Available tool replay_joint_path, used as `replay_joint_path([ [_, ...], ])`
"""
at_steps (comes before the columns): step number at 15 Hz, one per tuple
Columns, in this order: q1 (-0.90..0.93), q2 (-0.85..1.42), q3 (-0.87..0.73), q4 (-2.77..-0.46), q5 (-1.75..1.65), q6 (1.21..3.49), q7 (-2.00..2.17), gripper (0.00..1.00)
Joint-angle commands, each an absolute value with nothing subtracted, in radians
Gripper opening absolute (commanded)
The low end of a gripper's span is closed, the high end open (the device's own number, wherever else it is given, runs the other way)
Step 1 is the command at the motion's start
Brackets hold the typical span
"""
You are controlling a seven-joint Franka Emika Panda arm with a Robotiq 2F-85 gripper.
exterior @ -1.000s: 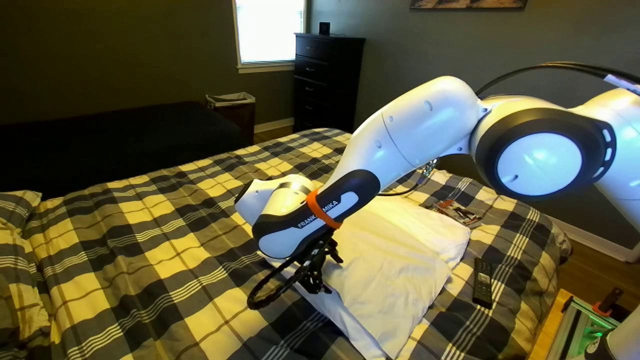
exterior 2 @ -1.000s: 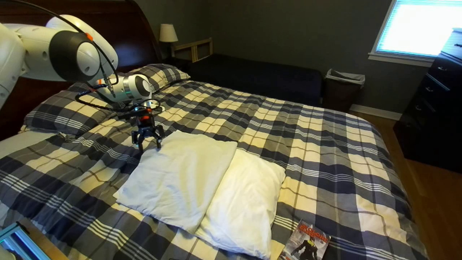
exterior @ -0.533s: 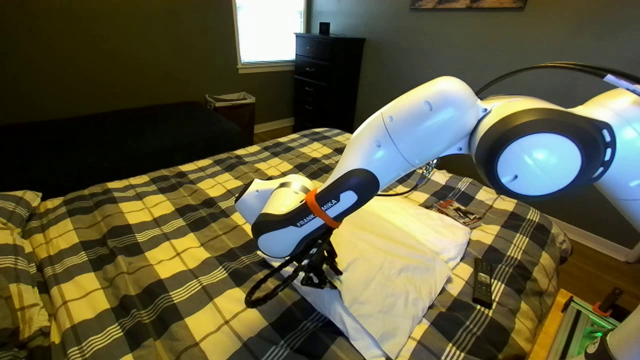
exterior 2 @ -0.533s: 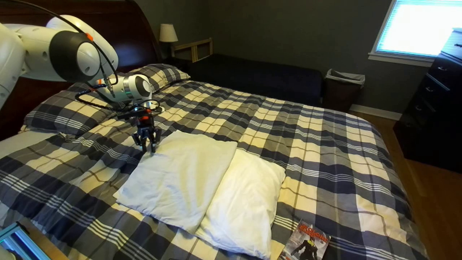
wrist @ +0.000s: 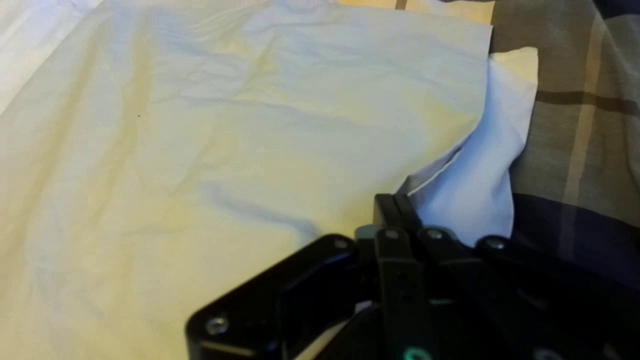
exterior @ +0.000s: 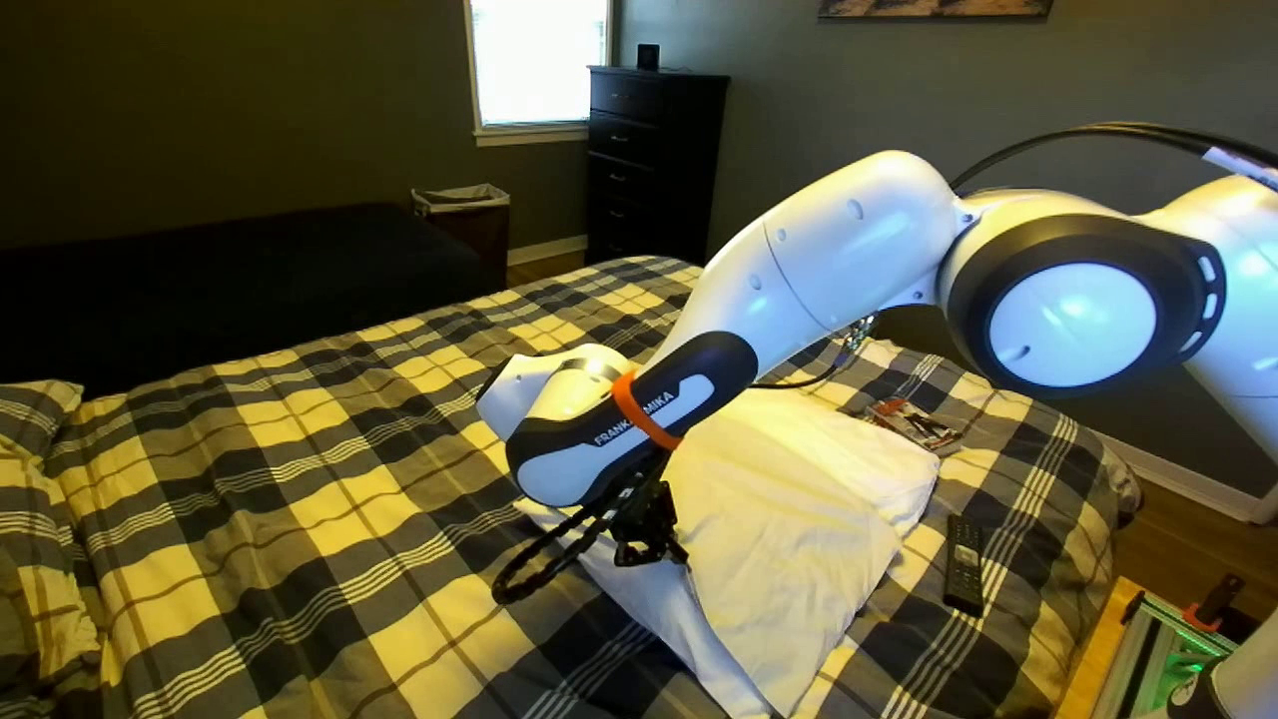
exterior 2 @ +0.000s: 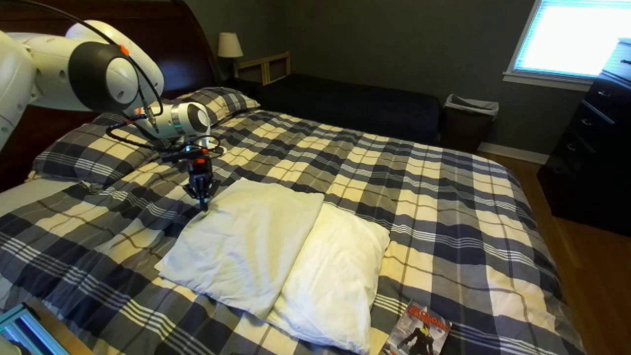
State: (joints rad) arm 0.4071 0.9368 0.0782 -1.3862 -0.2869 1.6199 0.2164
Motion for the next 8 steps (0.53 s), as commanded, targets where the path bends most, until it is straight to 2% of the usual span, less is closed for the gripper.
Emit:
replay_joint_path([
  [1,0.402,0.911,0.07,-1.403,-0.292,1.589,0.216,0.0],
  [7,0.401,0.919,0.069,-1.386,-0.29,1.597,0.219,0.0],
  [8,0.404,0.95,0.064,-1.324,-0.311,1.559,0.179,0.0],
])
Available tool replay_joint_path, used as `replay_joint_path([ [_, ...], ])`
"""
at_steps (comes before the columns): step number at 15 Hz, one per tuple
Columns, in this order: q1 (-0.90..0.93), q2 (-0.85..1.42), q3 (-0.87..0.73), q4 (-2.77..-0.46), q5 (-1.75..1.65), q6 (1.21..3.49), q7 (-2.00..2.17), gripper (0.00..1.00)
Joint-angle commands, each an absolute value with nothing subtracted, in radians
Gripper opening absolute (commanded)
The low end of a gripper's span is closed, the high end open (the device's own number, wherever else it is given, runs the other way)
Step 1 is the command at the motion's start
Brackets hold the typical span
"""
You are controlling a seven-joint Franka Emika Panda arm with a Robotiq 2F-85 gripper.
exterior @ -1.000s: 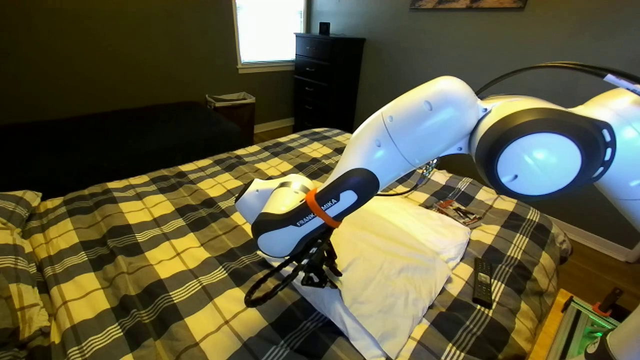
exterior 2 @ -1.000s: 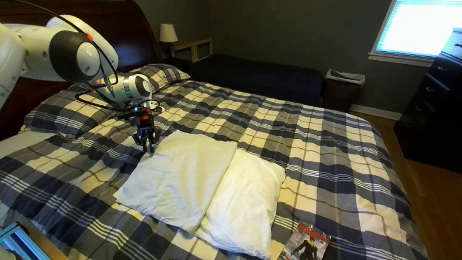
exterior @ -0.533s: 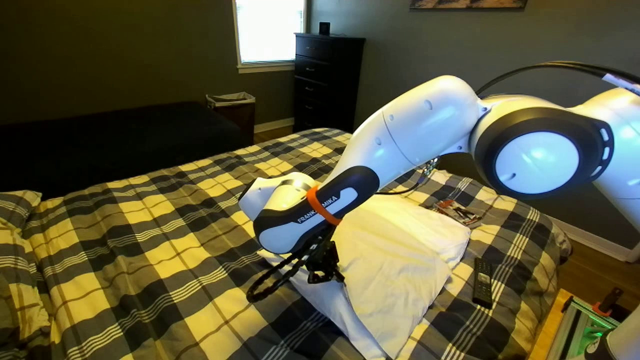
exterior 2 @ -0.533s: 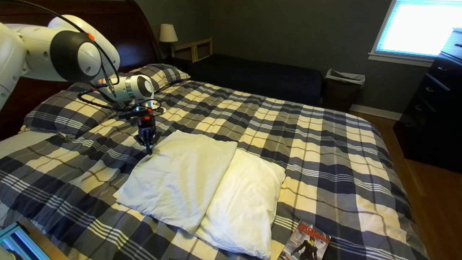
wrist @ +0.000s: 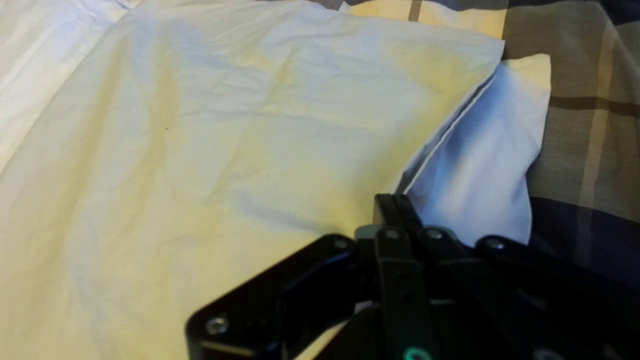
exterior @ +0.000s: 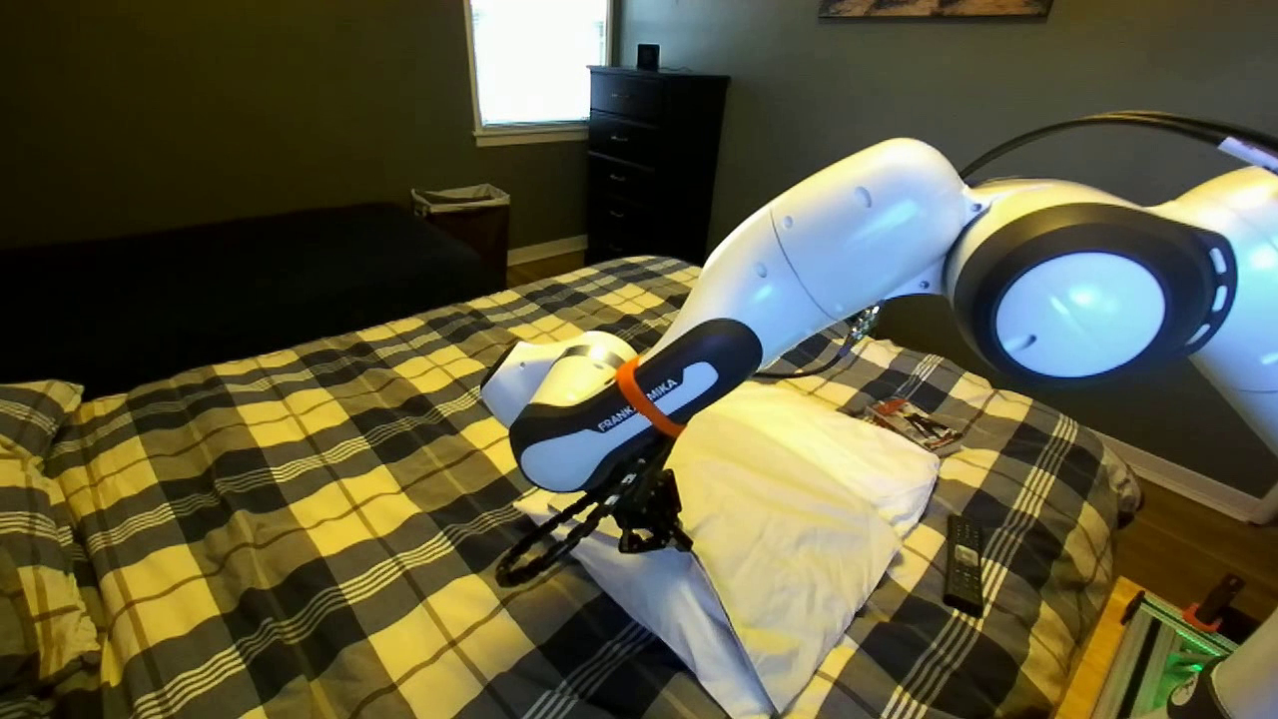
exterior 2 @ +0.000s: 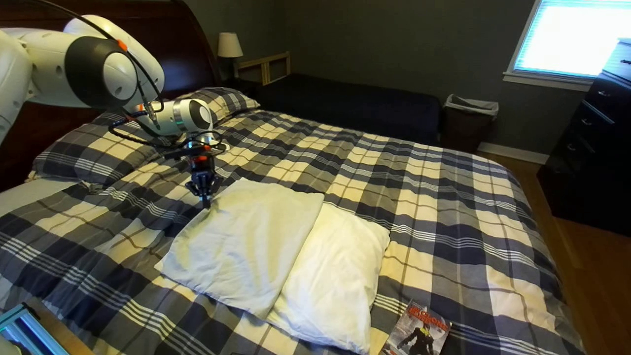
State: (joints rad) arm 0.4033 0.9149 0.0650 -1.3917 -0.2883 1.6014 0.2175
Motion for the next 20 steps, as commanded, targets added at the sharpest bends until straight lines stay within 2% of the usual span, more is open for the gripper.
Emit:
replay_joint_path([
  [1,0.407,0.964,0.056,-1.298,-0.324,1.538,0.171,0.0],
  [9,0.384,0.958,0.041,-1.299,-0.305,1.396,0.212,0.0],
  [19,0.349,0.877,-0.027,-1.403,-0.364,1.403,0.334,0.0],
  [20,0.353,0.919,-0.01,-1.343,-0.355,1.399,0.309,0.01],
])
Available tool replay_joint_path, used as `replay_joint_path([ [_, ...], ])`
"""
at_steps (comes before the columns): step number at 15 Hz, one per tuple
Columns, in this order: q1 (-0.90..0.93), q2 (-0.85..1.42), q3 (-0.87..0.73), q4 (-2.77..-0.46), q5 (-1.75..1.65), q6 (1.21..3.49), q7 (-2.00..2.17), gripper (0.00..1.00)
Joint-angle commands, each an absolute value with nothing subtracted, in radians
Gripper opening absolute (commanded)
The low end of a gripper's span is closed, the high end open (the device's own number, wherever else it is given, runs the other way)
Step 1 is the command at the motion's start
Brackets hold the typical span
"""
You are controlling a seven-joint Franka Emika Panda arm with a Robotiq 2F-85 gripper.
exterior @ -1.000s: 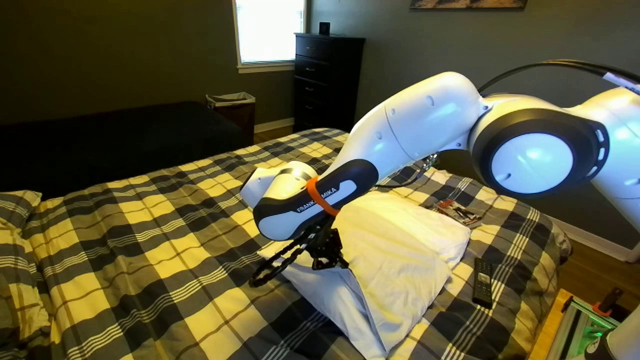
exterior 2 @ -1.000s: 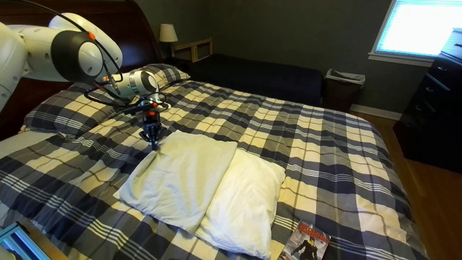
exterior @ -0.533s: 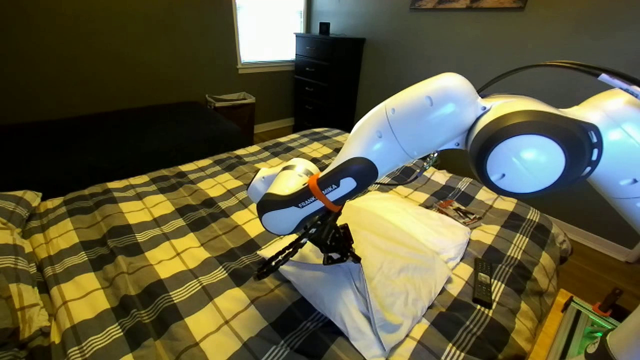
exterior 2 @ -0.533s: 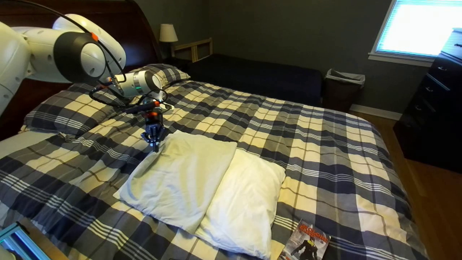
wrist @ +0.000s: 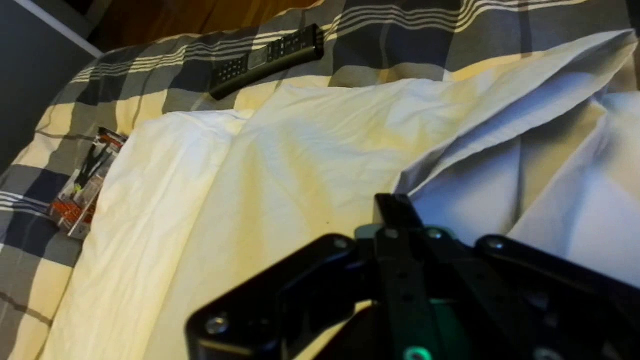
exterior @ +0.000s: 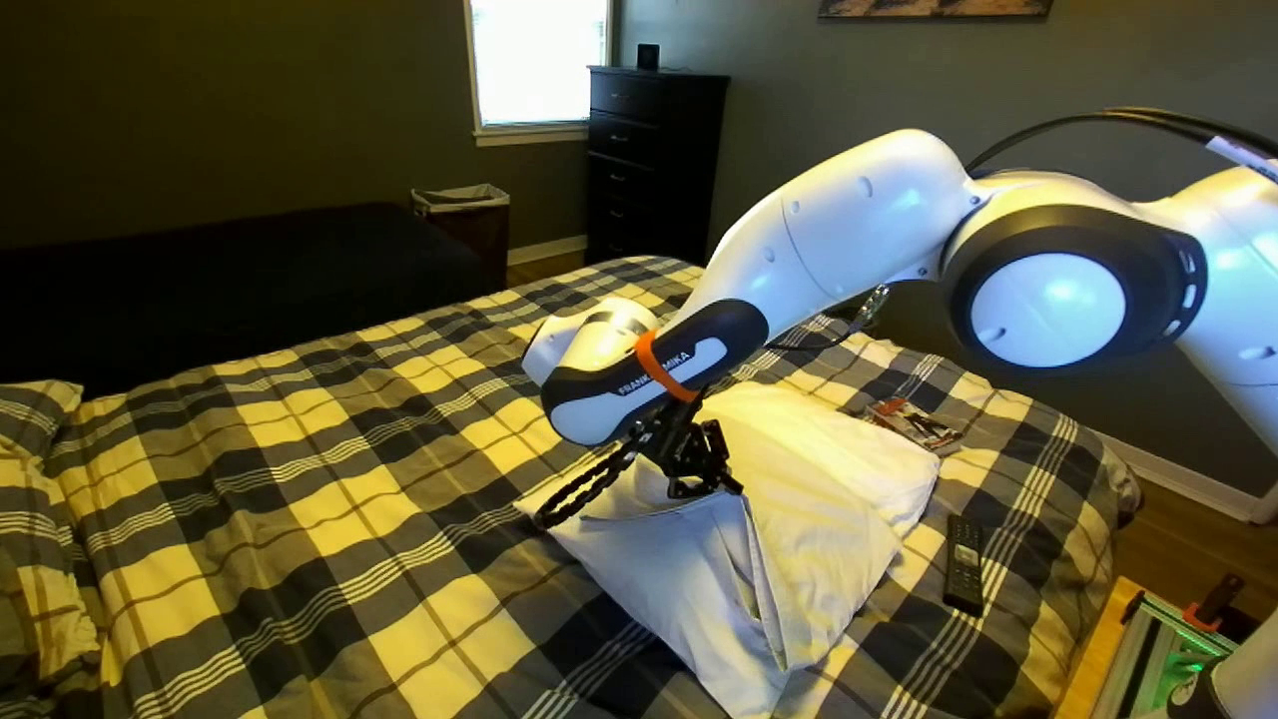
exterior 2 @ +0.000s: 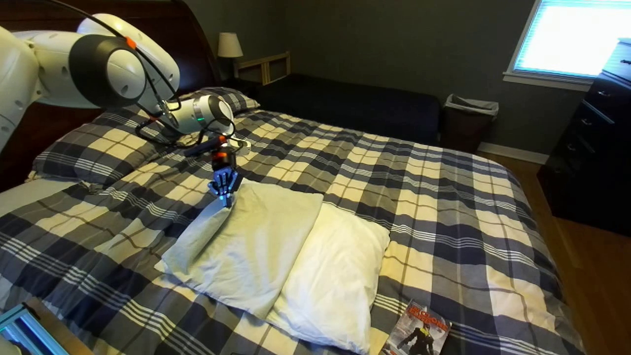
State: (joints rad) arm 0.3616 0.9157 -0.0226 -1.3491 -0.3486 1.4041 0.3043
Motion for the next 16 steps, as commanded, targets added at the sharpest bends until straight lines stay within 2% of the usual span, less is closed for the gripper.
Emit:
replay_joint_path([
  [1,0.347,0.913,-0.015,-1.349,-0.357,1.399,0.313,0.01],
  [16,0.246,0.832,-0.056,-1.46,-0.342,1.435,0.38,0.0],
])
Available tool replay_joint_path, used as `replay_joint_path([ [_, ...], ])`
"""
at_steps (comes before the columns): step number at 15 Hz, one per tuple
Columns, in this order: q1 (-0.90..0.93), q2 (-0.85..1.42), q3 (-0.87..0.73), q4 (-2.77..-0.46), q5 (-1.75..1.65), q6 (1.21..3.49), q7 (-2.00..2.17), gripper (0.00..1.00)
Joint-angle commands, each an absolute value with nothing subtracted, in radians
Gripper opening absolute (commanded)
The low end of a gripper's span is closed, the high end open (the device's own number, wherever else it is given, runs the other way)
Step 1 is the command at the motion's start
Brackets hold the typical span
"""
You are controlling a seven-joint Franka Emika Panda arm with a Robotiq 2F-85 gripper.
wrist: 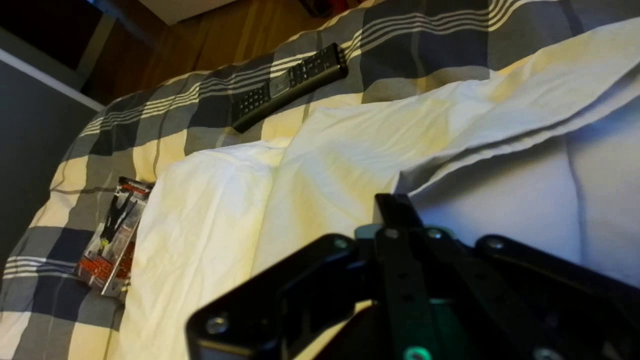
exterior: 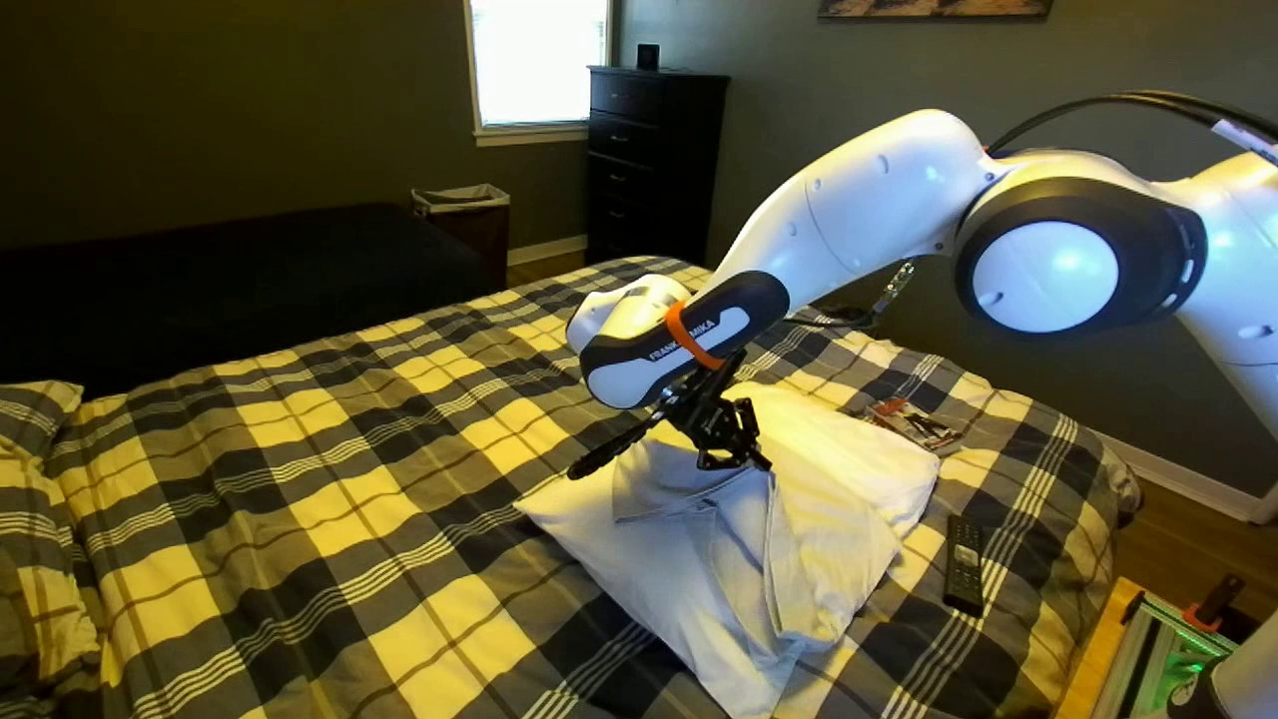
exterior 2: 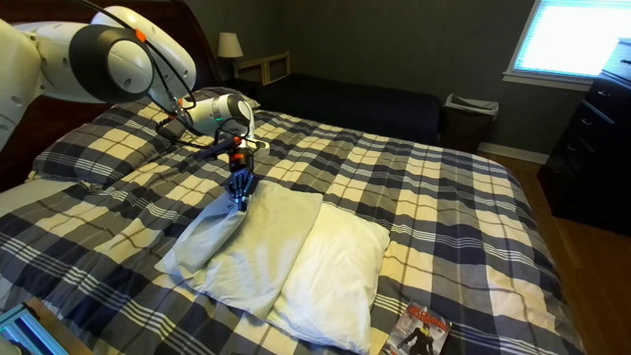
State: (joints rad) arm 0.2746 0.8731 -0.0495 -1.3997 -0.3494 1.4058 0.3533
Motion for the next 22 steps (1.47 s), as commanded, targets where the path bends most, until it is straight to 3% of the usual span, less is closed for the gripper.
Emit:
replay_joint_path([
  [1,0.235,0.828,-0.061,-1.463,-0.343,1.437,0.384,0.0],
  [22,0.098,0.819,-0.144,-1.452,-0.324,1.415,0.436,0.0],
])
